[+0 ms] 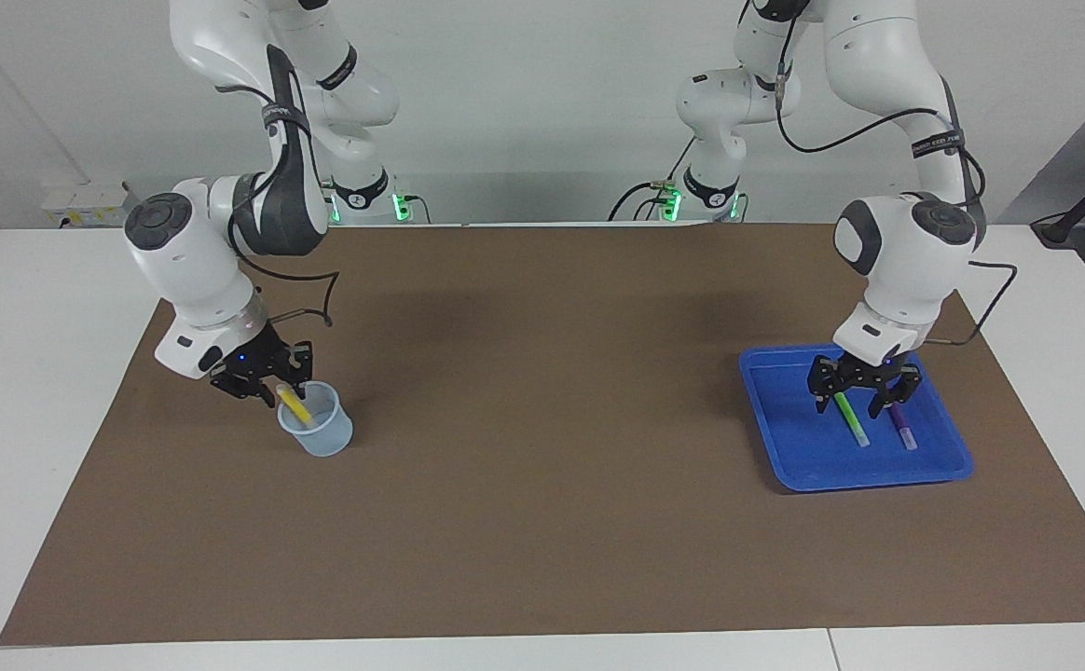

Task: Transfer and insert pens with both arms
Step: 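Lower the yellow pen into the cup and open the right gripper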

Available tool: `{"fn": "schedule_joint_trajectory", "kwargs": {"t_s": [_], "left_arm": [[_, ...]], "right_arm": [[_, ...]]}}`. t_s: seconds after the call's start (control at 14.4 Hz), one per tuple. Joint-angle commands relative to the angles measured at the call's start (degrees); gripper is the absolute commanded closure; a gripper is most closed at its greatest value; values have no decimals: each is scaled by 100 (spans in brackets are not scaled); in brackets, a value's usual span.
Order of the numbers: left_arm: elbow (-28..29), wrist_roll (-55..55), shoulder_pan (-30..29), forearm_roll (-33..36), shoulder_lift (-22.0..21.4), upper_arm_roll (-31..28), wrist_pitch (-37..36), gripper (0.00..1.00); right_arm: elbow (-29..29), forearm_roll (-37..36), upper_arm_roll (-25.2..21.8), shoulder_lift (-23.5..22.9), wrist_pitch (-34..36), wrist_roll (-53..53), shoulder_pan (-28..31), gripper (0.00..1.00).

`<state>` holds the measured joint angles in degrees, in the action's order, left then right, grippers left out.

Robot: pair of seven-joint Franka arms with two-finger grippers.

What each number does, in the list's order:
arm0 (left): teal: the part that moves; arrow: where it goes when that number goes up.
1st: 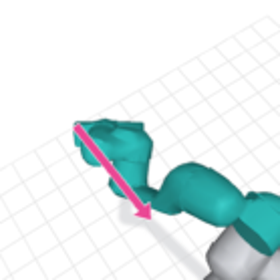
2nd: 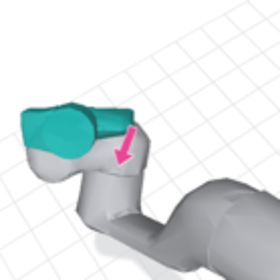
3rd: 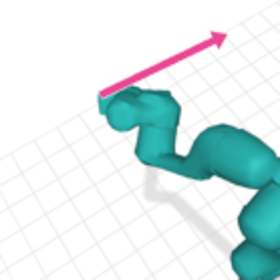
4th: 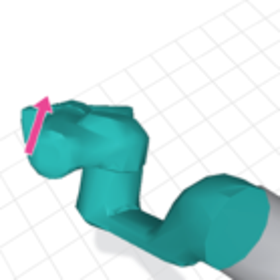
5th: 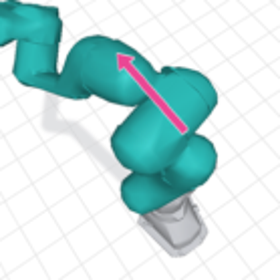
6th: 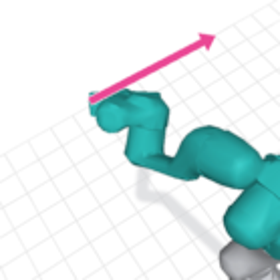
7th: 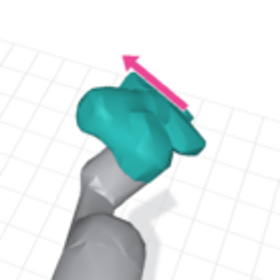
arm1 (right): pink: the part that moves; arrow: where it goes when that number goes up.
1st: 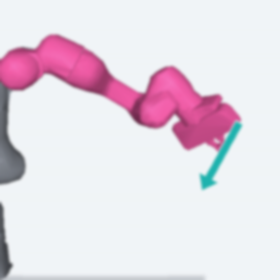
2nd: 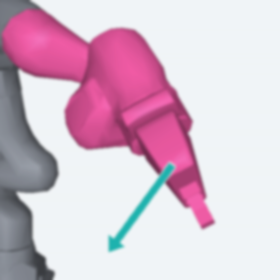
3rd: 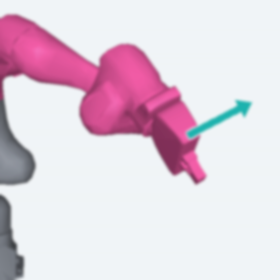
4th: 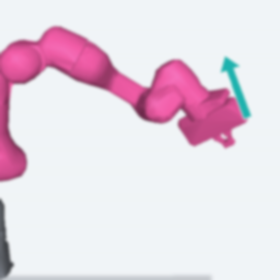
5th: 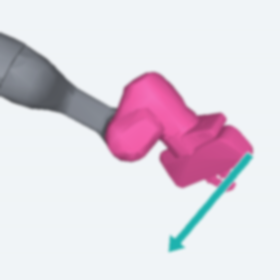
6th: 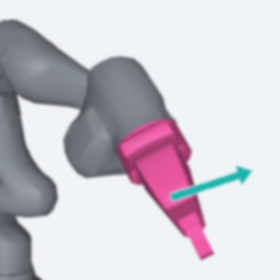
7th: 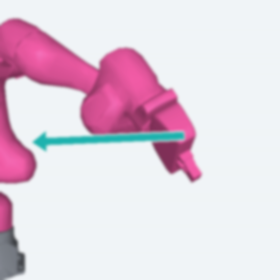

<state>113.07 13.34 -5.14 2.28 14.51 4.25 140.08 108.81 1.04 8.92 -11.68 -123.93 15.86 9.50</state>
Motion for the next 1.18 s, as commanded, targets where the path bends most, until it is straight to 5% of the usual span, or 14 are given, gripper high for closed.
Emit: {"fn": "schedule_joint_trajectory", "kwargs": {"t_s": [0.0,0.21,0.63,1.11], "left_arm": [[22,-382,-241,36,184,58,82,22],[-197,-1060,-250,-288,184,49,-813,25],[-268,-1316,-364,-413,307,41,-860,28],[-242,-1316,-496,-395,456,41,-649,35]], "right_arm": [[-210,-104,74,122,376,-276,61,0],[-746,-104,74,245,1176,-364,52,0],[-1046,19,92,921,2284,-356,61,0],[-1055,2,136,1089,2873,-558,-115,0]]}}
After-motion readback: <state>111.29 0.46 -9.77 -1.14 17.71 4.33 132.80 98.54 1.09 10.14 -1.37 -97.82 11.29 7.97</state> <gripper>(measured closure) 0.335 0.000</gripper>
